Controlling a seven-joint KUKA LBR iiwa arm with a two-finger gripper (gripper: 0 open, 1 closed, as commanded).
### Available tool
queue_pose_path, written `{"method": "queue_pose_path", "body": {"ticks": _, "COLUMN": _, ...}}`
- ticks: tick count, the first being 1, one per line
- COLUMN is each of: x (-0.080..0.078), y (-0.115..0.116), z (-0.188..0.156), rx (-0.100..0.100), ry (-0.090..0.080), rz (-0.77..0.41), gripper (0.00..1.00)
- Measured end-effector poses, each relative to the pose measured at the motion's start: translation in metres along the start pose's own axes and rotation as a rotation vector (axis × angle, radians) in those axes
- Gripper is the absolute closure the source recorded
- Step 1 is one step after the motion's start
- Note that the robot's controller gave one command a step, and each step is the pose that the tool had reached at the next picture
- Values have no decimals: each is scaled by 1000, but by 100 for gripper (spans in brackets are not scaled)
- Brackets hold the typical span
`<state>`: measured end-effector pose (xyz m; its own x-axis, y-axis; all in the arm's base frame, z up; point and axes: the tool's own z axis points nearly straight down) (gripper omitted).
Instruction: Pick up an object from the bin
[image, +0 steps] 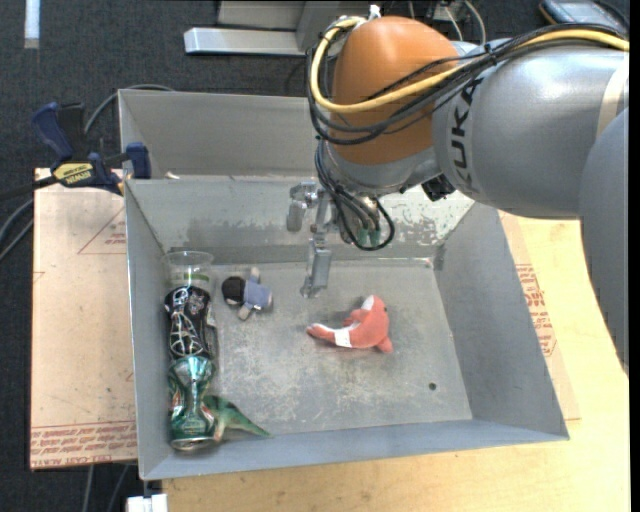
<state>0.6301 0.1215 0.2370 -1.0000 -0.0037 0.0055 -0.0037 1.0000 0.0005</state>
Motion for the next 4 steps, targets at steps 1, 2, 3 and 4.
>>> {"method": "queue_pose_path", "body": {"ticks": 1, "x": -1, "y": -1, "z": -5, "rx": -1, "ry": -8, "rz": 3, "gripper": 0}}
{"method": "queue_pose_path", "body": {"ticks": 2, "x": 18, "y": -6, "z": 73, "rx": -2, "ry": -6, "rz": 113, "gripper": 0}}
{"method": "queue_pose_path", "body": {"ticks": 3, "x": 7, "y": -14, "z": 103, "rx": -1, "ry": -9, "rz": -15, "gripper": 0}}
{"method": "queue_pose_path", "body": {"ticks": 4, "x": 45, "y": -70, "z": 149, "rx": 1, "ry": 0, "rz": -13, "gripper": 0}}
